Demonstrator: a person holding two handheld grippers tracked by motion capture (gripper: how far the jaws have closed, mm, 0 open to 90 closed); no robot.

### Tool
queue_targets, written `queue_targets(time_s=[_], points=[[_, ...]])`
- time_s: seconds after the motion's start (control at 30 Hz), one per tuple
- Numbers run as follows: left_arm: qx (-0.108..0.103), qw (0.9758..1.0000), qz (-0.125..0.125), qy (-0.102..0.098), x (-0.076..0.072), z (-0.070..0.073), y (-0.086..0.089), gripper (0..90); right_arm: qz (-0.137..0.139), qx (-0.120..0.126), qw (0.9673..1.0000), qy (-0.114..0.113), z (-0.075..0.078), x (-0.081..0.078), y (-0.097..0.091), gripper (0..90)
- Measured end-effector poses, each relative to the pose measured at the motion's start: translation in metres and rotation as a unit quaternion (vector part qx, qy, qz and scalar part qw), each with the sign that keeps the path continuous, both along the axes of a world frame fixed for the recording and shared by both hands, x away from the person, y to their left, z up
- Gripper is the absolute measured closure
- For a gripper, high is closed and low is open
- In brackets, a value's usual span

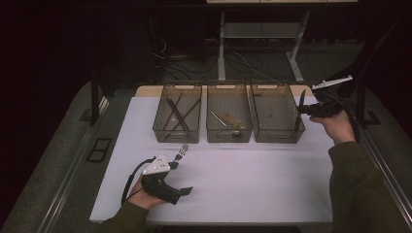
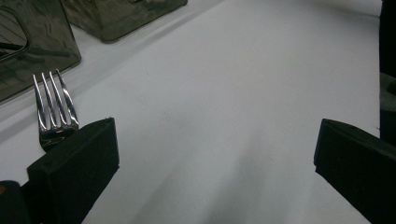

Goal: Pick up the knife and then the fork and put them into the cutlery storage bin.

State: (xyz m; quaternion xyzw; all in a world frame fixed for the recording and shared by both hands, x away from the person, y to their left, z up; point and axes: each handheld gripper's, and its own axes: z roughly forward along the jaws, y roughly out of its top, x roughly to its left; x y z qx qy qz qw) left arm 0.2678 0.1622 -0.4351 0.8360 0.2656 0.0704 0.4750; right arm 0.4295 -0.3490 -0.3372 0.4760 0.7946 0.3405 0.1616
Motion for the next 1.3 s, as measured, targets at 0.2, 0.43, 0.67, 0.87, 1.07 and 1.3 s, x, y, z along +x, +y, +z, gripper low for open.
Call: queue_targets(time_s=[0.2, 0.43, 0.67, 0.87, 1.07, 1.3], points=[[0.001, 1.0, -0.002, 0.0, -0.001, 0.001, 0.0, 0.0, -0.002, 0.004, 0.9999, -0.012, -0.007, 0.01, 0.01, 88.9], [-0.001, 1.0, -0.004, -0.004, -0.001, 0.001, -0.001, 0.0, -0.002, 0.003, 0.9999, -0.01, -0.02, 0.026, 0.027, 88.6], [0.001, 1.0, -0.006, -0.005, -0.002, 0.002, -0.001, 0.0, -0.007, 0.013, 0.9999, -0.002, -0.036, 0.041, 0.038, 87.0], [0.002, 1.0, -0.005, -0.005, -0.002, 0.002, -0.001, 0.0, -0.017, 0.015, 0.9997, 0.013, -0.046, 0.044, 0.041, 66.4], [0.011, 0.9999, 0.01, -0.007, -0.001, 0.003, 0.001, 0.0, -0.024, 0.032, 0.9992, -0.008, -0.042, 0.034, 0.039, 47.2], [0.044, 0.9981, 0.043, -0.009, 0.003, 0.006, 0.01, 3.3, 0.003, 0.051, 0.9976, -0.046, -0.032, 0.001, 0.045, 31.5]])
